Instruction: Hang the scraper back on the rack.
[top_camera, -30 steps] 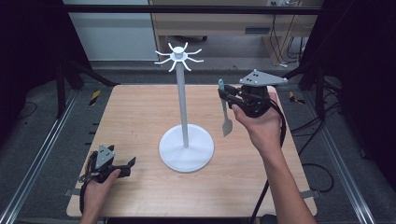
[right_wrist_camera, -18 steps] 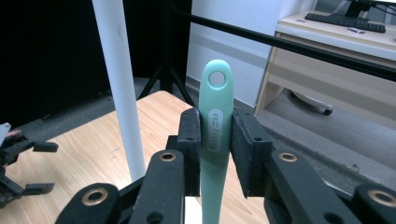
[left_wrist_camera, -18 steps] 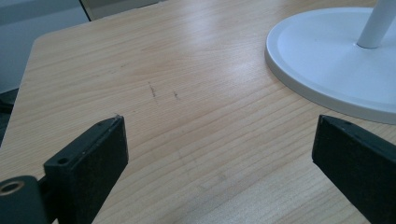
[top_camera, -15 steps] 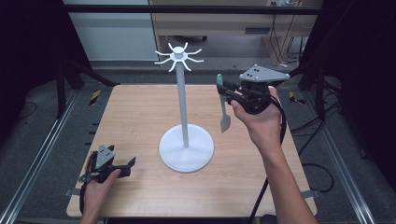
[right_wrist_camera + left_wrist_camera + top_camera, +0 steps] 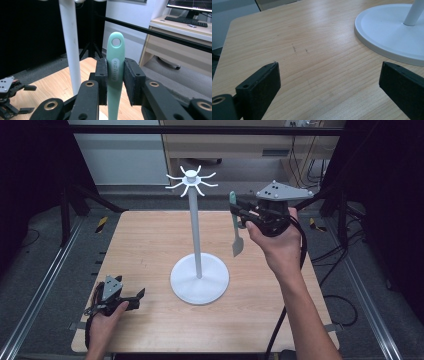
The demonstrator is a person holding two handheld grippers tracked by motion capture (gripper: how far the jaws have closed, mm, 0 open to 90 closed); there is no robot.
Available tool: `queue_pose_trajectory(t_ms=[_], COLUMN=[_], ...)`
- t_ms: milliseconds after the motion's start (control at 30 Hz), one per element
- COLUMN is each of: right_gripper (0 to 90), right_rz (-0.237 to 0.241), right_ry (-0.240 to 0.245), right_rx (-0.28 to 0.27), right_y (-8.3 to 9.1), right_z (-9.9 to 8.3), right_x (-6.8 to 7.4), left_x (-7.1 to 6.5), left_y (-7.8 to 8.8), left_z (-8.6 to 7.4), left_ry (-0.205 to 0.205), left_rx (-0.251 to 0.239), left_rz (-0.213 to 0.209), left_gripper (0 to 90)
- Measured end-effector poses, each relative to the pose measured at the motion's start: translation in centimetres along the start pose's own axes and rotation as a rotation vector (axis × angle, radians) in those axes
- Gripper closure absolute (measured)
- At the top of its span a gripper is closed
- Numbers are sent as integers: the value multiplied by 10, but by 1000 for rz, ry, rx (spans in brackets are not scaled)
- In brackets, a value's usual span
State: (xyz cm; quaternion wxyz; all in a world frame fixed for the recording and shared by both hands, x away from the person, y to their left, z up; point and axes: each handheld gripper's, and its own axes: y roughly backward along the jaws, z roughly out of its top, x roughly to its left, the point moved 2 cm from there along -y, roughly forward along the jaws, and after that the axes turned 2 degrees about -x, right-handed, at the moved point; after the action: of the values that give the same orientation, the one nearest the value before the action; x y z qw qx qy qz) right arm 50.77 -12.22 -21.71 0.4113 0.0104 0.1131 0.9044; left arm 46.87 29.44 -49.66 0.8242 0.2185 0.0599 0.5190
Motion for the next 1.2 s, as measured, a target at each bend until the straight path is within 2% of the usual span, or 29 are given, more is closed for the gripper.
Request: queue_pose_trajectory(t_ms=[567, 1200], right_gripper=[743, 743], right_rz=[28, 40], right_ry=[26, 33], right_rx=[-32, -36], right_y=[1, 1], right_z=[18, 27], right_x=[14, 16], left_x=[0, -1], left_y=[0, 0], left_z=[0, 0], left_ry=[-2, -7], left_rx=[1, 2], left_rz=[0, -3], left_gripper=[33, 34])
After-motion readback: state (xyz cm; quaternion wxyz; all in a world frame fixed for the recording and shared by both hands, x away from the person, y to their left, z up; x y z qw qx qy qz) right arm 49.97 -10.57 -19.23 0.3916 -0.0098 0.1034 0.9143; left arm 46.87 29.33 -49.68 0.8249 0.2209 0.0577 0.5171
